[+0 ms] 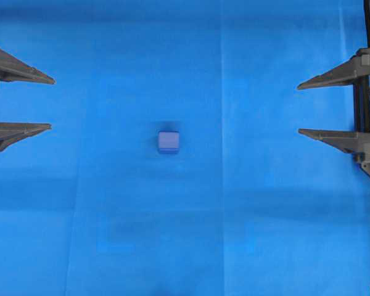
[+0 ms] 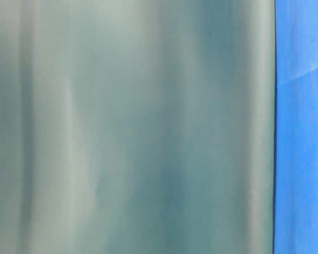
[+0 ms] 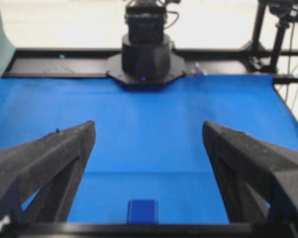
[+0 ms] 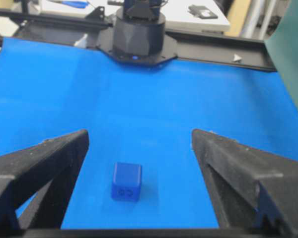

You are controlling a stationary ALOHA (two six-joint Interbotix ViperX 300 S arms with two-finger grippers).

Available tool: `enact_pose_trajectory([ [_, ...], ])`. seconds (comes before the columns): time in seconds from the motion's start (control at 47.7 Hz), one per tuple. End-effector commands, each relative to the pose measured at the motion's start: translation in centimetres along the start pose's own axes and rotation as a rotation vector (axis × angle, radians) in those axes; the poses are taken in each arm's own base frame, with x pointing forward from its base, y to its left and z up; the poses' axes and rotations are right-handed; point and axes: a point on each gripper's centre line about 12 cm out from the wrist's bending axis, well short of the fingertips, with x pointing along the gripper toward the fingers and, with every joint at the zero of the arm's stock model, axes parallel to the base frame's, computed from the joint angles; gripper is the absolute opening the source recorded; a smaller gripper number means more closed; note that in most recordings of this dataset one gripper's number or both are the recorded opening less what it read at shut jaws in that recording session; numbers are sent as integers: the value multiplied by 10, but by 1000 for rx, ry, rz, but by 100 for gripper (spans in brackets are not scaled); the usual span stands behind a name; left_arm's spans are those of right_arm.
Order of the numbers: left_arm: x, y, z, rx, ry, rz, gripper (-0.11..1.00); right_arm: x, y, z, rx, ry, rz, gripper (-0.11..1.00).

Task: Handover the blue block to the right arm after grasping it with the left arm, then place it in the designated position.
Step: 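Open the left gripper and move it toward the blue cube, then lower the left gripper over the blue cube, fingers straddling it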

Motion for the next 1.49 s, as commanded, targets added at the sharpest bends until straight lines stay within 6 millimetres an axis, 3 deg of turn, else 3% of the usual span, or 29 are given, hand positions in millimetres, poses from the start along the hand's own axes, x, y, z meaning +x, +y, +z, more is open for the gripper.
enact_pose_trajectory([
  [0.0, 2, -1, 5, 3, -18, -4, 92, 2, 0, 12, 3, -31, -1, 97],
  [0.273, 23, 2, 9, 5, -55, 7, 92, 3, -1, 12, 2, -37, -9, 97],
  [0.734, 117, 5, -3, 6, 28, 13, 92, 3, -1, 12, 2, -40, -9, 97],
  [0.923, 144, 10, -3, 11, 40, 26, 92, 3, -1, 12, -3, -40, -8, 97],
  [1.112, 157, 11, -5, 13, 68, 29, 92, 3, -1, 12, -3, -39, -8, 97],
  [1.322, 158, 11, -9, -11, 123, 29, 92, 3, -1, 13, -3, -40, -8, 97],
  [1.469, 165, 8, -6, -20, 241, 22, 92, 3, -1, 13, -3, -42, -8, 97],
])
